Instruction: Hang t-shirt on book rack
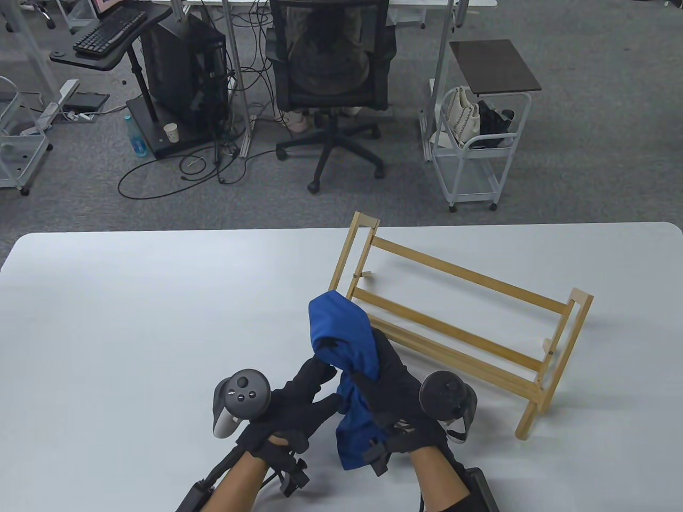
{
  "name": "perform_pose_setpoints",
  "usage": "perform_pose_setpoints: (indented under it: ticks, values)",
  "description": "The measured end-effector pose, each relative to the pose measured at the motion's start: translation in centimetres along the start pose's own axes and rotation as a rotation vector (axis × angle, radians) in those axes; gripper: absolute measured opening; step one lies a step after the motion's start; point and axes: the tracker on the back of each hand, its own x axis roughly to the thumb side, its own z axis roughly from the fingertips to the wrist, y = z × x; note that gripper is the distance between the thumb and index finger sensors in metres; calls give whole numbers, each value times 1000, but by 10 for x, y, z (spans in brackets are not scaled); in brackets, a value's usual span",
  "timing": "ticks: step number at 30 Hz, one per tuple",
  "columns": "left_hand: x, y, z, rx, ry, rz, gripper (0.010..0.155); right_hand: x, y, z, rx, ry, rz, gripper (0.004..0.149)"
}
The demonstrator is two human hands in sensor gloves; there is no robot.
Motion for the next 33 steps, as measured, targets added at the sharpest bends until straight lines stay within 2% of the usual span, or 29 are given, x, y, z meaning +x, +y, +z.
perform_pose_setpoints:
  ticks: [12,21,33]
  values:
    - [-8,18,14,84,33,-125,75,6,-13,-2,-69,-15,28,73]
    - [-13,18,17,95,74,-306,73,14,-32,-2,-131,-9,51,73]
    - [-12,16,18,105,98,-541,72,28,-69,-11,-258,61,81,73]
